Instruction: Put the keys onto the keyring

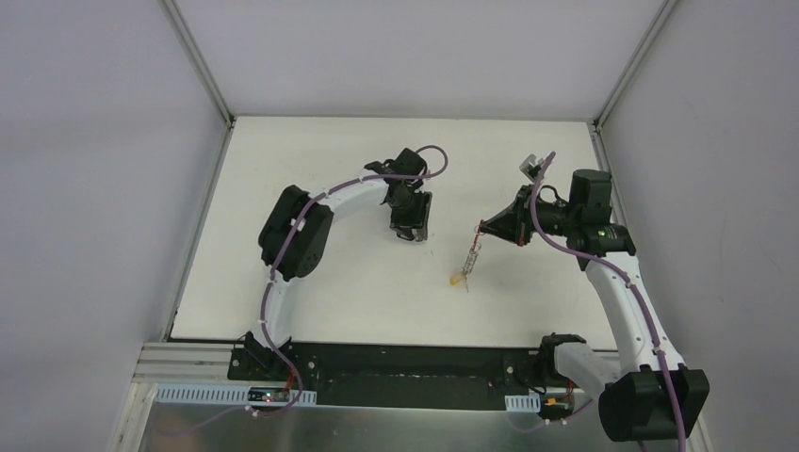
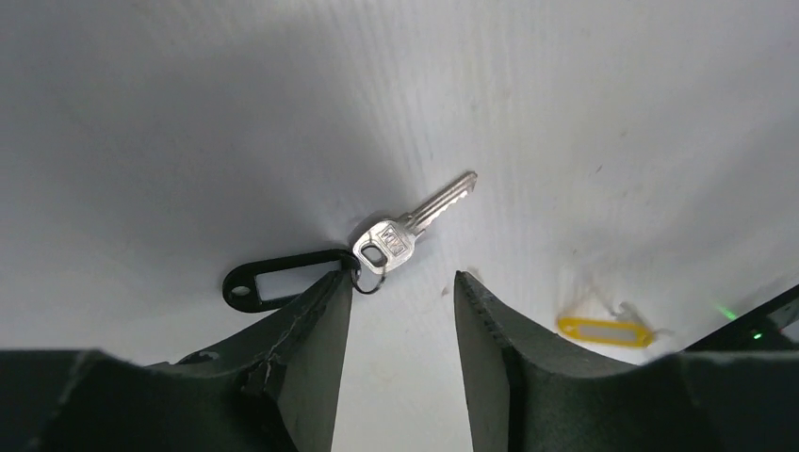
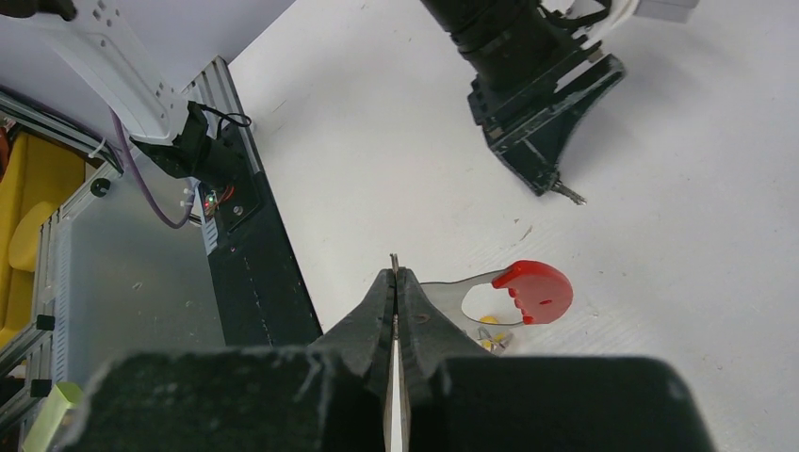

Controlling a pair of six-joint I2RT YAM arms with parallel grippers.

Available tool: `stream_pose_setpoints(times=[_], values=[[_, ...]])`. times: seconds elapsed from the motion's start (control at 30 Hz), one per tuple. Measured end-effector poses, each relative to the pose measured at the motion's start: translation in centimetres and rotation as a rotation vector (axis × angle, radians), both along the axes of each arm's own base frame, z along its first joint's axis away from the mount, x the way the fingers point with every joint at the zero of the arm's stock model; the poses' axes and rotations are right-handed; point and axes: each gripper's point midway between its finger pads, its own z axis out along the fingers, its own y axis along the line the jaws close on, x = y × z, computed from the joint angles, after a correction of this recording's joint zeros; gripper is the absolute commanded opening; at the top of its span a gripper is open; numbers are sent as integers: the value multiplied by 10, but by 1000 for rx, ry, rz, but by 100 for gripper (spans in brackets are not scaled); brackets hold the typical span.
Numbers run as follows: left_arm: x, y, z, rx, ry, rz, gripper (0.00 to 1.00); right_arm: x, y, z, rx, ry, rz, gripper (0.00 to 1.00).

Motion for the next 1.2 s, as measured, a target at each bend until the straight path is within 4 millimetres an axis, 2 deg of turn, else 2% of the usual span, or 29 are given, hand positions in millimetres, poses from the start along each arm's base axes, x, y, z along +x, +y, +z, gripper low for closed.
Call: stream_pose_setpoints(times=[0.07, 0.13, 0.3, 0.4, 0.63, 0.97, 1.2], values=[[-14, 13, 2, 23, -2, -38, 47, 0, 0, -1, 0, 0, 1, 0], [-18, 19, 10, 30, -24, -72, 47, -1, 0, -4, -1, 6, 0, 0], [-13, 21, 42, 10, -140, -160, 46, -2, 0, -6, -1, 13, 0, 0], [-7, 24, 47, 27, -192, -198, 44, -2, 0, -7, -1, 13, 0, 0], [-3, 31, 38, 81, -236, -285, 39, -2, 0, -7, -1, 13, 0, 0], [-14, 19, 7, 56, -180, -420, 32, -2, 0, -9, -2, 20, 0, 0], [-12, 19, 4, 62, -196, -453, 28, -3, 0, -10, -2, 22, 1, 0]])
